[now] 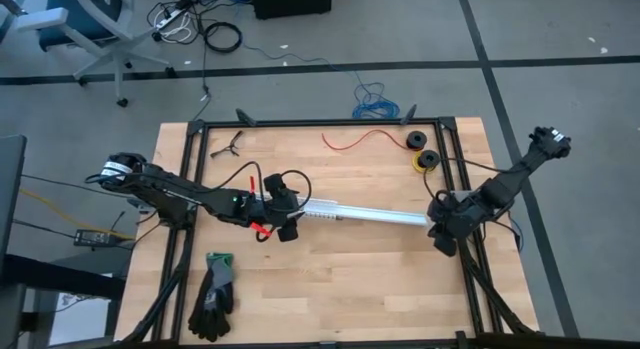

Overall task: Ziptie cables
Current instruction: Close the cable duct

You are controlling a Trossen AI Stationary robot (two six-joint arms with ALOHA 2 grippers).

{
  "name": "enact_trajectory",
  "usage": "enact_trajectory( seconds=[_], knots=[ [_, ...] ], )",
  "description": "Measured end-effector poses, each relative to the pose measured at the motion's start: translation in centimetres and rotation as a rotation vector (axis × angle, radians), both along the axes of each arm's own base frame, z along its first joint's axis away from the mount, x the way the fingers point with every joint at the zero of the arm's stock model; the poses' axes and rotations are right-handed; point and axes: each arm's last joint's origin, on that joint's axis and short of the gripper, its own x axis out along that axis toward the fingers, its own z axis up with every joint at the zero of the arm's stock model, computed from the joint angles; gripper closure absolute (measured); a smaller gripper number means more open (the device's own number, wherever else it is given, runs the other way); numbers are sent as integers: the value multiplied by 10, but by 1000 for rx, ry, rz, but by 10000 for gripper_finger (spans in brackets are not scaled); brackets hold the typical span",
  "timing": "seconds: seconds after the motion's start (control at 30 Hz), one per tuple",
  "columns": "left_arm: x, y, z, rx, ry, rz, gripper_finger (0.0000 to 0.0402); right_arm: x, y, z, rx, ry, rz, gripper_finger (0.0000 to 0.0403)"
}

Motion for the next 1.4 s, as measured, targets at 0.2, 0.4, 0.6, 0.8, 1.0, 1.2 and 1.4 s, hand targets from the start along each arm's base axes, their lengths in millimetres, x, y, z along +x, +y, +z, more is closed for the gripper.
enact_trajectory(
  seconds=[0.2, 0.4, 0.6, 0.8, 1.0, 1.2, 1.4],
  knots=[
    [1, 0, 1, 1, -13, 4, 106, 3, 6, 8, -76, -145, 7, 401],
    [5, -1, 6, -9, -88, 4, 106, 9, 9, -7, -206, -217, 17, 393],
    [6, -1, 7, 11, -88, -12, 106, 13, 13, -13, -211, -162, 5, 397],
    [6, -1, 7, 12, -88, -13, 106, 15, 18, -20, -170, -46, 87, 402],
    [6, -1, 7, 12, -89, -13, 106, 33, 30, -6, -283, -61, 181, 403],
    [6, -1, 7, 12, -88, -12, 106, 54, 42, 0, -599, 54, 289, 403],
    [6, -1, 7, 12, -88, -12, 106, 76, 54, -15, -710, 185, 385, 386]
  ],
)
